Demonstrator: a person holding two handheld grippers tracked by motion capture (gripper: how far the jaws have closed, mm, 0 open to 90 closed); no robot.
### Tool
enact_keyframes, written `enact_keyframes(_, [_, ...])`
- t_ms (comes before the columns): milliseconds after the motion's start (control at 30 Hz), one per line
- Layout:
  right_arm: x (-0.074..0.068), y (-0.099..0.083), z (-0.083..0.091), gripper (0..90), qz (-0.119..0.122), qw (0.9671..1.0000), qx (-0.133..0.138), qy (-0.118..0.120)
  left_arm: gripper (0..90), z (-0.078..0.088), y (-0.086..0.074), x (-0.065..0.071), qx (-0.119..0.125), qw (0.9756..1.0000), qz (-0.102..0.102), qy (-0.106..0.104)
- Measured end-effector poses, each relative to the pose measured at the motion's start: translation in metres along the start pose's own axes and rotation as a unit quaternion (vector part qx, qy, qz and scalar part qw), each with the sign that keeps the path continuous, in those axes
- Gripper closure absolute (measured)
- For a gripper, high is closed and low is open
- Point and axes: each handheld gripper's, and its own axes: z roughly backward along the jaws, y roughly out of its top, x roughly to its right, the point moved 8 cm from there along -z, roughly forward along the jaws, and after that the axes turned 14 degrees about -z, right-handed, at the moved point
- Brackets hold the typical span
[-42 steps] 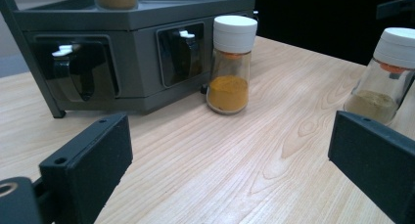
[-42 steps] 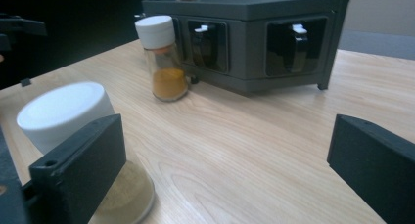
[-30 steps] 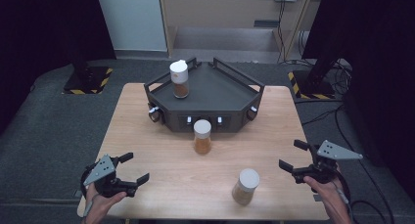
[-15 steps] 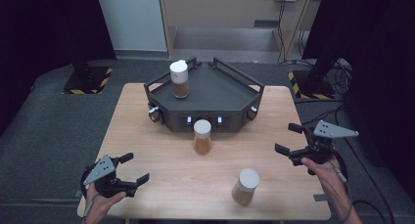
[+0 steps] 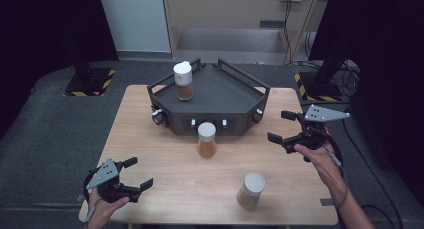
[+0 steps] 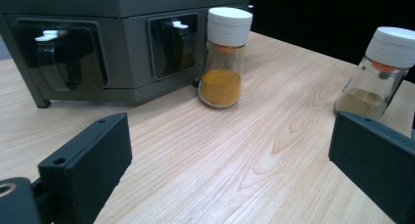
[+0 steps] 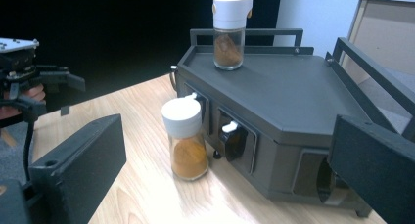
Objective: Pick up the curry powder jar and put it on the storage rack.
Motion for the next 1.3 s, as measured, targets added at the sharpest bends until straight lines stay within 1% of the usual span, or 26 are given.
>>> enact_keyframes(67, [0.001, 0.004, -0.005, 1.3, 0.005, 1.0, -0.003, 0.0, 1.4, 0.0, 0.0, 0.0, 0.0, 1.0, 0.0, -0.002])
enact_keyframes(233, [0.004, 0.014, -0.014, 1.3, 0.005, 0.9999, -0.009, 0.007, 1.4, 0.0, 0.0, 0.0, -0.001, 1.0, 0.001, -0.003])
enact_keyframes(467, [0.008, 0.026, -0.031, 1.4, 0.007, 0.9995, -0.022, 0.023, 1.4, 0.0, 0.0, -0.001, -0.002, 1.0, 0.003, -0.003])
enact_keyframes(633, [0.005, 0.029, -0.041, 1.5, 0.012, 0.999, -0.028, 0.034, 1.4, 0.0, -0.001, -0.001, -0.004, 1.0, 0.003, -0.005])
enact_keyframes(733, [0.004, 0.031, -0.046, 1.5, 0.017, 0.9987, -0.033, 0.036, 1.4, 0.0, 0.0, -0.001, -0.004, 1.0, 0.003, -0.006])
enact_keyframes(867, [0.003, 0.033, -0.054, 1.5, 0.017, 0.9983, -0.036, 0.043, 1.4, -0.001, 0.0, -0.001, -0.006, 0.9999, 0.002, -0.008])
enact_keyframes(1200, [-0.002, 0.037, -0.083, 1.6, 0.025, 0.9964, -0.054, 0.06, 1.4, -0.001, 0.0, 0.0, -0.009, 0.9999, 0.002, -0.011])
enact_keyframes(1300, [-0.004, 0.037, -0.094, 1.6, 0.028, 0.9955, -0.063, 0.065, 1.4, -0.001, 0.0, 0.0, -0.009, 0.9999, 0.002, -0.011])
